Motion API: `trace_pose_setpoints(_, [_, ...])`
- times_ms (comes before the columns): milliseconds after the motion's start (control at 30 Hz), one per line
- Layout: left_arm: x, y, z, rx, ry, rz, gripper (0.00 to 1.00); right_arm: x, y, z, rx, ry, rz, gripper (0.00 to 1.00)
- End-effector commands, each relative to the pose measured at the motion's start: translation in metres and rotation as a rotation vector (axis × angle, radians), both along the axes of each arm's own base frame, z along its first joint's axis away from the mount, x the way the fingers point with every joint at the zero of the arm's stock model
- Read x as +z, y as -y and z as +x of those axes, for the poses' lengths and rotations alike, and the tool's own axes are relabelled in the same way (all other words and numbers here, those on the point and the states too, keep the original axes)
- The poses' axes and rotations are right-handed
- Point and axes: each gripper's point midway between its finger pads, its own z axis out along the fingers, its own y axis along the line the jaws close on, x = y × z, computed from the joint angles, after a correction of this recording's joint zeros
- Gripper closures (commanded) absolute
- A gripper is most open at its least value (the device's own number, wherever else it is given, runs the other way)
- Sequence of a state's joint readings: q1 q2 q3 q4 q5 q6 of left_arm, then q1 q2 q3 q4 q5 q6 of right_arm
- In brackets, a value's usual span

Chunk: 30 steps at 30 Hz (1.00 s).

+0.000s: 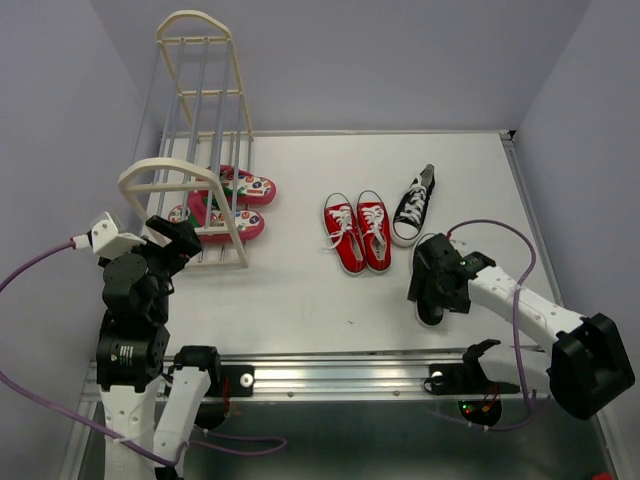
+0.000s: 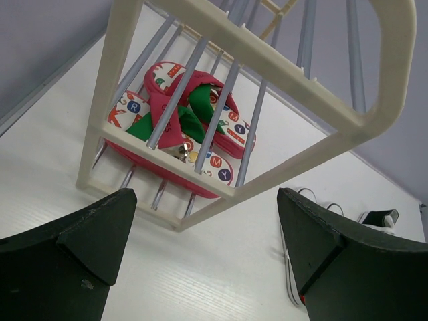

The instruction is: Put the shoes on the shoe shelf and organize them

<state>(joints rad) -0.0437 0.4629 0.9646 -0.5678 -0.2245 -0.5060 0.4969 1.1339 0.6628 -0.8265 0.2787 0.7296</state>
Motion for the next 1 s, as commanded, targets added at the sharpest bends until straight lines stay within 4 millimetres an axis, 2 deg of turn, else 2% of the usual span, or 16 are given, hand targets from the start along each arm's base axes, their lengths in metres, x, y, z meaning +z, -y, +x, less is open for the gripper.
trace_pose_setpoints(0, [0.005,0.000,0.008,0.001,0.033,0.002,0.01,-0.015,-0.014,0.012,-0.005,0.015,0.057,0.00])
trace_pose_setpoints(100, [0.005,-0.001,0.008,0.004,0.035,0.001,0.01,-0.031,-0.017,0.005,0.004,-0.038,0.063,0.00])
trace_pose_setpoints(200, [0.006,-0.002,0.008,0.009,0.039,0.002,0.01,-0.033,-0.020,0.004,0.022,-0.044,0.074,0.04])
trace_pose_setpoints(233, [0.006,-0.002,0.008,0.010,0.039,0.002,0.01,-0.031,-0.021,0.005,0.037,-0.035,0.071,0.13])
trace_pose_setpoints(267, [0.006,-0.002,0.008,0.010,0.041,0.002,0.01,-0.029,-0.022,0.006,0.045,-0.029,0.073,0.50])
trace_pose_setpoints(300, [0.006,-0.002,0.009,0.012,0.040,0.001,0.01,-0.025,-0.021,0.007,0.049,-0.018,0.074,0.68])
trace_pose_setpoints(367, [0.007,-0.002,0.008,0.012,0.042,0.004,0.01,-0.004,-0.023,0.017,0.088,0.055,0.073,0.85])
trace_pose_setpoints(400, [0.006,-0.002,0.009,0.013,0.041,0.004,0.01,0.005,-0.019,0.018,0.095,0.068,0.055,0.85])
trace_pose_setpoints(433, [0.006,-0.002,0.009,0.013,0.041,0.004,0.01,0.027,-0.016,0.032,0.114,0.138,0.024,0.86])
trace_pose_setpoints(500, [0.005,-0.002,0.011,0.012,0.038,0.004,0.01,0.060,-0.015,0.043,0.105,0.239,0.033,0.90])
trace_pose_setpoints(567, [0.005,-0.001,0.012,0.004,0.034,0.006,0.01,0.088,-0.037,0.051,0.227,0.322,0.129,0.93])
trace_pose_setpoints(600, [0.004,0.000,0.013,0.000,0.030,0.008,0.01,0.114,-0.045,0.063,0.241,0.415,0.174,0.96])
trace_pose_setpoints(700, [0.005,0.000,0.016,-0.005,0.033,0.017,0.01,0.153,-0.067,0.079,0.407,0.543,0.216,0.99])
trace_pose_setpoints(800, [0.008,0.002,0.018,-0.018,0.035,0.025,0.01,0.166,-0.089,0.098,0.553,0.558,0.214,0.99])
trace_pose_setpoints(900, [0.006,0.003,0.020,-0.023,0.033,0.024,0.01,0.174,-0.127,0.113,0.817,0.591,0.259,0.99])
trace_pose_setpoints(967, [0.005,0.006,0.022,-0.043,0.033,0.023,0.01,0.181,-0.145,0.124,0.904,0.596,0.284,0.98])
